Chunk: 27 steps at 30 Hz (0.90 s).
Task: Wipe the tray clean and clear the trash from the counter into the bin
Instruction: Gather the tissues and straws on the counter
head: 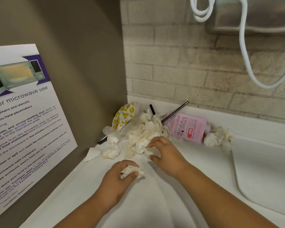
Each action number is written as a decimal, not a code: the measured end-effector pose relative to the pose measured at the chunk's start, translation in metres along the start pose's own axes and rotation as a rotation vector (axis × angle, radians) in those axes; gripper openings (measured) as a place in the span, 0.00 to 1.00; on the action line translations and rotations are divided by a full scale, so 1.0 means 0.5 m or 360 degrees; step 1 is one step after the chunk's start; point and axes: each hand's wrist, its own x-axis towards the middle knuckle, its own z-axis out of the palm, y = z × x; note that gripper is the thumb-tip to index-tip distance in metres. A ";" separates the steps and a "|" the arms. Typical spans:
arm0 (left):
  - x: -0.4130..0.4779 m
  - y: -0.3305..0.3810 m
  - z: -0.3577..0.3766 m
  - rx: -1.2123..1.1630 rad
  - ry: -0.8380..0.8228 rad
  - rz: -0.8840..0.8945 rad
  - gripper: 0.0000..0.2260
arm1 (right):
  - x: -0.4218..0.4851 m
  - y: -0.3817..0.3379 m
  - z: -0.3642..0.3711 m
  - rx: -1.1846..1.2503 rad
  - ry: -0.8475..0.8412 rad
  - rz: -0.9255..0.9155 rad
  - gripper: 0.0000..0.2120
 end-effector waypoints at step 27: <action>-0.068 -0.009 -0.084 0.0134 0.0240 -0.0022 0.11 | -0.084 -0.021 0.039 0.0159 -0.0137 0.0038 0.12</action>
